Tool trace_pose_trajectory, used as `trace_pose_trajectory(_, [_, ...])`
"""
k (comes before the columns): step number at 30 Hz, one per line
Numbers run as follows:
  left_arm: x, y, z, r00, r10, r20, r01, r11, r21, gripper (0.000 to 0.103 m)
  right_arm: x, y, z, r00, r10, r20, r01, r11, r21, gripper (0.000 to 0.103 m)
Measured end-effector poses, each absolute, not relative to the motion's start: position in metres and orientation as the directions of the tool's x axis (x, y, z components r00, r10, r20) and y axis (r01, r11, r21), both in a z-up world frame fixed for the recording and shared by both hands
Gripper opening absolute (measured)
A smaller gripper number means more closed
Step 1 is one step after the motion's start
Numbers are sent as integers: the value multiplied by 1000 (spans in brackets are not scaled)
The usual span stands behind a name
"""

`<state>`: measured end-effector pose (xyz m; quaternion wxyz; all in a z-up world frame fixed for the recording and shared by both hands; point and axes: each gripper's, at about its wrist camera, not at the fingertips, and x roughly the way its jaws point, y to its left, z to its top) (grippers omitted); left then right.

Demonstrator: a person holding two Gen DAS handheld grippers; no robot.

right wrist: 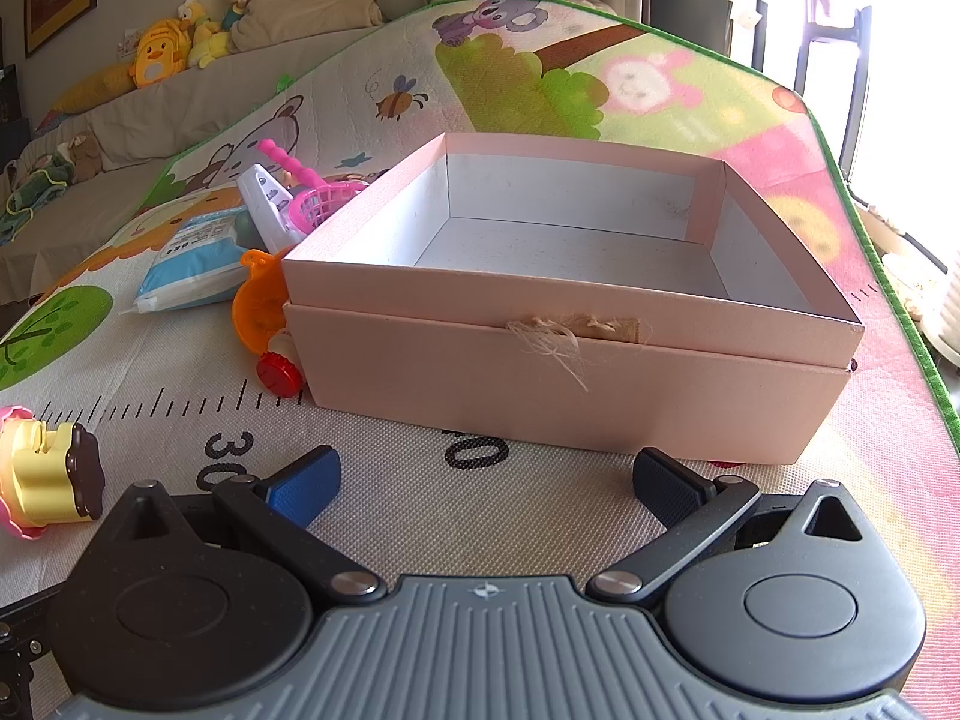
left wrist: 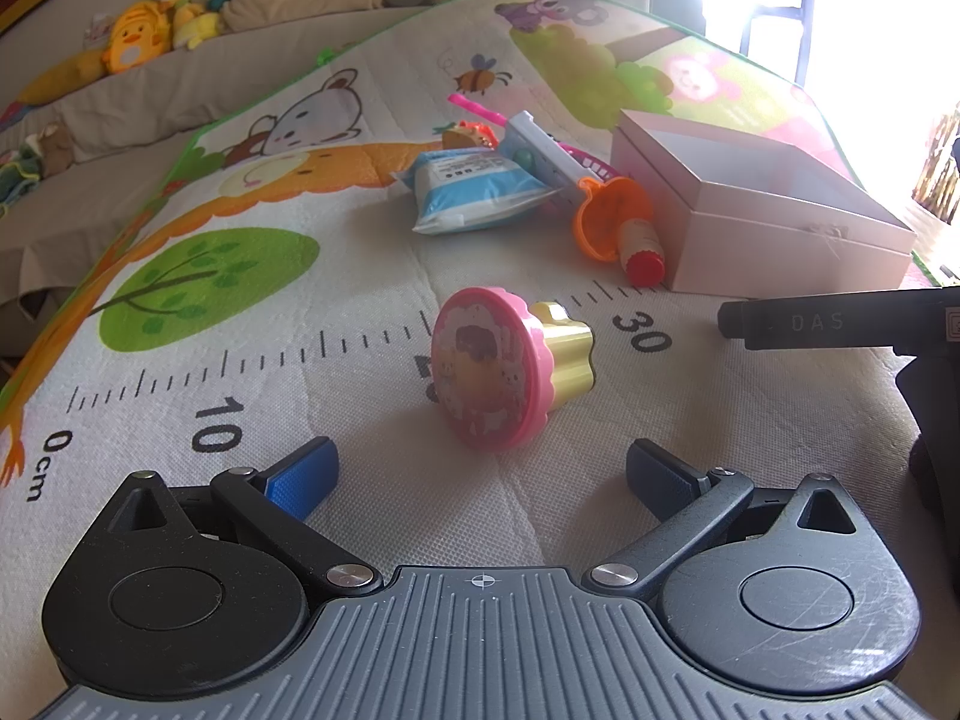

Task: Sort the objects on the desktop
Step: 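Move the right tool toward the orange plastic cup beside the pink box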

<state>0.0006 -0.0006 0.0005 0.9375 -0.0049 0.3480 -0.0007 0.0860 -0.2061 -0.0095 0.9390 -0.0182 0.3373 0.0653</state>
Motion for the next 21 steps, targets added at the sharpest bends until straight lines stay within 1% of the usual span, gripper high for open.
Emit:
trace_pose_trajectory(11, [0, -1, 0, 758, -4, -652, -2, 1000, -9, 103, 84, -207, -7, 759, 121, -640, -146, 989, 14, 103])
trace_pose_trajectory(18, [0, -3, 0, 756, -5, -654, -1, 1000, -9, 103, 56, -212, -6, 720, 149, -678, -196, 981, 8, 103])
trace_pose_trajectory(21, [-1, -1, 2, 752, -5, -659, 0, 1000, -8, 103, 45, -216, -3, 703, 145, -696, -191, 981, 11, 103])
